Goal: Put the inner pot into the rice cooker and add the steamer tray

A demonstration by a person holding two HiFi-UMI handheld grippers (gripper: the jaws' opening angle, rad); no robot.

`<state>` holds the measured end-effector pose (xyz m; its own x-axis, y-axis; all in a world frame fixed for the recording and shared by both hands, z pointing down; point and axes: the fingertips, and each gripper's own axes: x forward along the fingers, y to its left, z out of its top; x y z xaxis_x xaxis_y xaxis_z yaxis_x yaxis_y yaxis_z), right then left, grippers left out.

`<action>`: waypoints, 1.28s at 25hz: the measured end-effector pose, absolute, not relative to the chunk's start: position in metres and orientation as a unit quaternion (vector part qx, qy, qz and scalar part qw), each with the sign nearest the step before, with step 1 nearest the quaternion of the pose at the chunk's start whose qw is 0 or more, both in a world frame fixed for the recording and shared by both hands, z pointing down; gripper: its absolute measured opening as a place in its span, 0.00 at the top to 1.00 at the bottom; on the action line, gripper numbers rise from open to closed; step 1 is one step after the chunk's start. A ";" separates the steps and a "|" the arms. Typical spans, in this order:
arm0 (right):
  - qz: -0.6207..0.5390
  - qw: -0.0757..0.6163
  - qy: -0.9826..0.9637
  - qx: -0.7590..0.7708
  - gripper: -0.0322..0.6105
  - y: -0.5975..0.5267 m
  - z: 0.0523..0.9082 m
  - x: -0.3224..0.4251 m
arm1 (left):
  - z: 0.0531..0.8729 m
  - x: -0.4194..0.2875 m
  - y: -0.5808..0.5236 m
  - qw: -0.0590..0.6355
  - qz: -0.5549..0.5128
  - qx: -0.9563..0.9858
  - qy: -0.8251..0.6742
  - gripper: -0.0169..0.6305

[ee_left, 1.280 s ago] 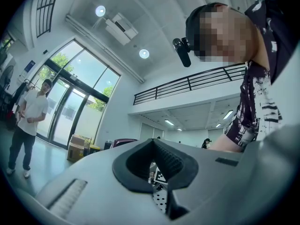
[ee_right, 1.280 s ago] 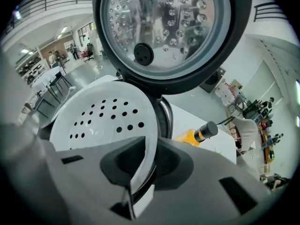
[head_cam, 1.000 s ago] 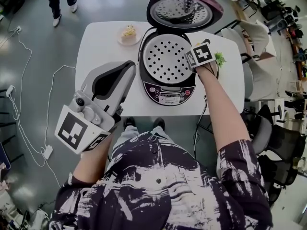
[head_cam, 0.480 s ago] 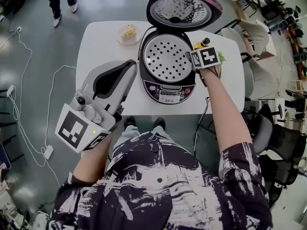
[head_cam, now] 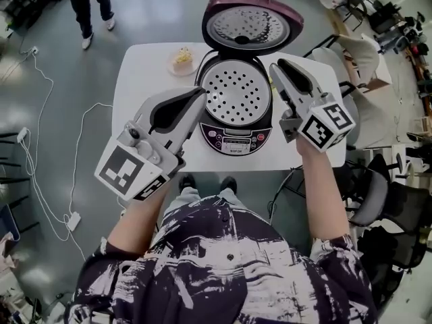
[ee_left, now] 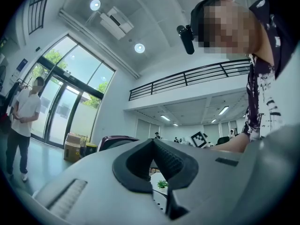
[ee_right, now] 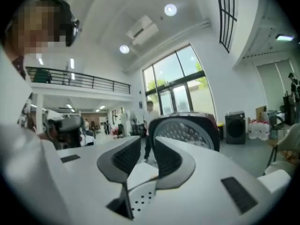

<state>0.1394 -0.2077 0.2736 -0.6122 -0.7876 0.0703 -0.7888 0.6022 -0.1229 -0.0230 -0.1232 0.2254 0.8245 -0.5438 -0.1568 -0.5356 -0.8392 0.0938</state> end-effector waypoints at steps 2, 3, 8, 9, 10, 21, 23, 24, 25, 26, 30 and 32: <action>0.028 -0.040 -0.903 0.426 0.88 -0.179 0.240 0.132 | 0.225 -0.014 -0.128 0.017 -0.081 0.955 -0.285 0.97; 0.009 -0.050 -0.905 0.423 0.90 -0.166 0.229 0.130 | 0.225 -0.010 -0.130 0.016 -0.077 0.955 -0.287 0.97; -0.041 -0.046 -0.912 0.407 0.94 -0.125 0.211 0.123 | 0.221 0.011 -0.135 0.004 -0.058 0.954 -0.293 0.97; -0.043 -0.045 -0.912 0.405 0.95 -0.120 0.211 0.123 | 0.220 0.015 -0.134 0.000 -0.054 0.955 -0.293 0.97; -0.042 -0.044 -0.912 0.407 0.95 -0.115 0.213 0.125 | 0.219 0.020 -0.133 -0.004 -0.051 0.955 -0.291 0.97; -0.004 -0.036 -0.906 0.422 0.95 -0.104 0.242 0.139 | 0.238 0.049 -0.117 0.005 -0.038 0.956 -0.292 0.97; -0.007 -0.036 -0.906 0.421 0.95 -0.107 0.242 0.139 | 0.239 0.050 -0.119 0.004 -0.038 0.955 -0.293 0.97; -0.007 -0.036 -0.906 0.421 0.95 -0.107 0.242 0.140 | 0.239 0.050 -0.119 0.003 -0.038 0.955 -0.293 0.97; -0.008 -0.035 -0.906 0.421 0.95 -0.108 0.242 0.140 | 0.239 0.051 -0.119 0.002 -0.037 0.956 -0.292 0.97; -0.008 -0.034 -0.907 0.421 0.95 -0.108 0.242 0.140 | 0.239 0.051 -0.118 0.002 -0.037 0.956 -0.292 0.97; -0.011 -0.030 -0.907 0.421 0.95 -0.112 0.242 0.139 | 0.240 0.051 -0.119 0.003 -0.034 0.956 -0.292 0.97; -0.012 -0.029 -0.907 0.421 0.95 -0.113 0.242 0.139 | 0.241 0.050 -0.120 0.006 -0.034 0.956 -0.292 0.97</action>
<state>0.1388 -0.1135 0.2425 -0.6439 -0.7625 -0.0633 -0.7640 0.6453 -0.0023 0.0503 -0.1200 0.2415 0.8275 -0.5581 -0.0614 -0.5573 -0.8298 0.0306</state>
